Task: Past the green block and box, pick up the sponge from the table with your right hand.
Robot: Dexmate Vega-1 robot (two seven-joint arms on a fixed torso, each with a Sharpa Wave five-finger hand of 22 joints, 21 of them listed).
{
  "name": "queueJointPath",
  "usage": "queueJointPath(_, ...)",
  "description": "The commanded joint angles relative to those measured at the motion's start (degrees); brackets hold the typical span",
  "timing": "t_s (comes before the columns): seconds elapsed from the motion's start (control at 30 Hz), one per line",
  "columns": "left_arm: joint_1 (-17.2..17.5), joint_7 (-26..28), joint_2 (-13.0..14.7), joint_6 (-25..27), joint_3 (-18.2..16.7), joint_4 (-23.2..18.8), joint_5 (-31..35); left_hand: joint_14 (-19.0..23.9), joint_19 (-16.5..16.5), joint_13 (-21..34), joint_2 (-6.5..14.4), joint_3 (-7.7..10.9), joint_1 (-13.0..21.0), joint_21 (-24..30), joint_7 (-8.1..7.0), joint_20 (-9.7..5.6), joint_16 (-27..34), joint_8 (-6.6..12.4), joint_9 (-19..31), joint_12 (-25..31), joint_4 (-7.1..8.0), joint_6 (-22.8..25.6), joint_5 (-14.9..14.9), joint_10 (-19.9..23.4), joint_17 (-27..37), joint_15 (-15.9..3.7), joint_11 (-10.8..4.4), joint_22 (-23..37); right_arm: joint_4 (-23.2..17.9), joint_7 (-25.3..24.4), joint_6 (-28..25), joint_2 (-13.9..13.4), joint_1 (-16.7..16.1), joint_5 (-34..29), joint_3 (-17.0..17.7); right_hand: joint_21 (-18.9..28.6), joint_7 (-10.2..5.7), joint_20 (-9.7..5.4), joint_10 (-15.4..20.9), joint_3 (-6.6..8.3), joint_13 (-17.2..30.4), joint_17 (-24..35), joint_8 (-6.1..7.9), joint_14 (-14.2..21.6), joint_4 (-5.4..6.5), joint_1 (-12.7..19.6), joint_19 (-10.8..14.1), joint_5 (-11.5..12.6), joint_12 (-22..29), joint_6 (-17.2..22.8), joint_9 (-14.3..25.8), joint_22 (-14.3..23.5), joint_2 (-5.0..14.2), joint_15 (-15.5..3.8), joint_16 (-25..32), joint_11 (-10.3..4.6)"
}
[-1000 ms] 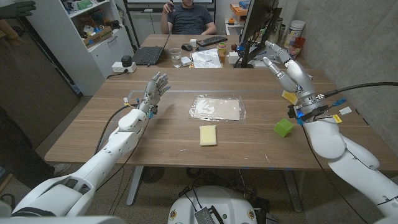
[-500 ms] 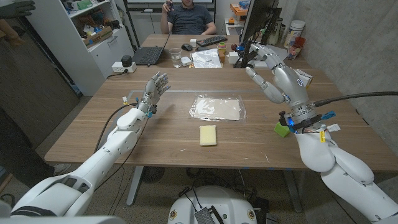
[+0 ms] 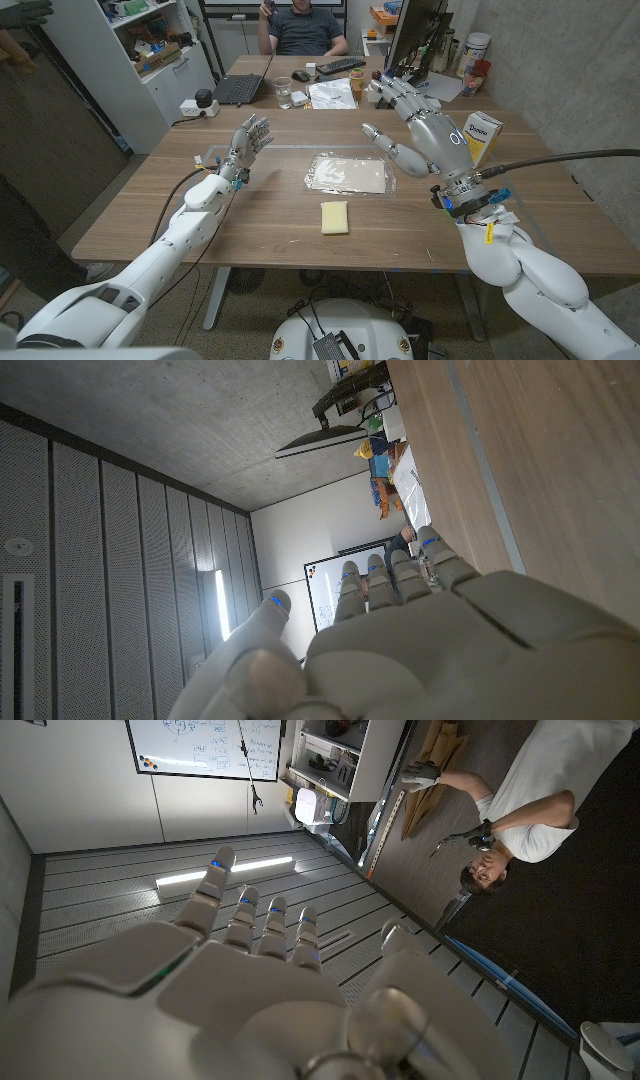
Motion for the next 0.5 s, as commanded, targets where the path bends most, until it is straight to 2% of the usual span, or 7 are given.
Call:
queueJointPath(0.03,1.0,-0.2,0.5,-0.3,-0.6,-0.9,-0.6,-0.2,0.0,0.2,0.5,-0.15,0.0,-0.1,-0.14,0.28,0.3,0.37,0.2,0.4,-0.05,0.6,0.2,0.2,0.2,0.60,0.12,0.2,-4.1,8.2,-10.4,-2.0,1.6,-10.6,-5.5,-0.5,-0.41,0.44,-0.2,-0.74,0.1,0.0,0.48,-0.2,-0.13,-0.2,0.1,-0.1,0.1,0.3,0.2,0.2,-1.47,-0.02,0.1,-0.86)
queueJointPath(0.17,1.3,-0.2,0.7,-0.5,-0.8,-1.1,-0.7,-0.2,0.0,0.2,0.5,-0.19,0.0,-0.1,-0.24,0.23,0.3,0.39,0.2,0.4,-0.04,0.6,0.2,0.2,0.2,0.57,0.11,0.2,-4.8,10.8,-11.8,-3.5,1.9,-10.1,-5.7,-0.8,-0.63,0.44,-1.1,-1.07,0.1,-0.1,0.41,-0.6,-0.43,-0.3,0.3,-0.1,-0.2,0.1,0.2,0.2,-2.11,0.14,0.0,-1.27)
queueJointPath(0.2,1.4,-0.1,0.8,-0.5,-0.8,-1.3,-0.6,-0.2,0.0,0.2,0.5,-0.21,-0.1,-0.1,-0.24,0.26,0.3,0.39,0.2,0.4,-0.04,0.6,0.2,0.2,0.2,0.57,0.08,0.2,-5.2,11.9,-13.2,-3.5,2.0,-12.1,-6.4,-0.9,-0.78,0.43,-1.2,-1.08,0.1,-0.1,0.33,-0.6,-0.50,-0.2,0.3,0.0,-0.2,-0.2,0.2,0.2,-2.15,0.16,0.0,-1.38)
queueJointPath(0.5,2.3,0.5,1.2,-0.3,-1.0,-2.7,-0.6,-0.2,0.0,0.2,0.5,-0.30,-0.1,-0.1,-0.20,0.28,0.3,0.39,0.2,0.4,-0.04,0.6,0.2,0.2,0.2,0.54,0.09,0.2,-5.4,16.9,-15.2,-5.6,4.0,-10.9,-8.1,-1.5,-1.23,0.41,-3.8,-1.19,0.1,-0.4,-0.12,-2.0,-1.27,0.3,1.1,0.1,-0.7,-2.3,0.3,0.2,-2.38,0.74,-0.4,-1.71)
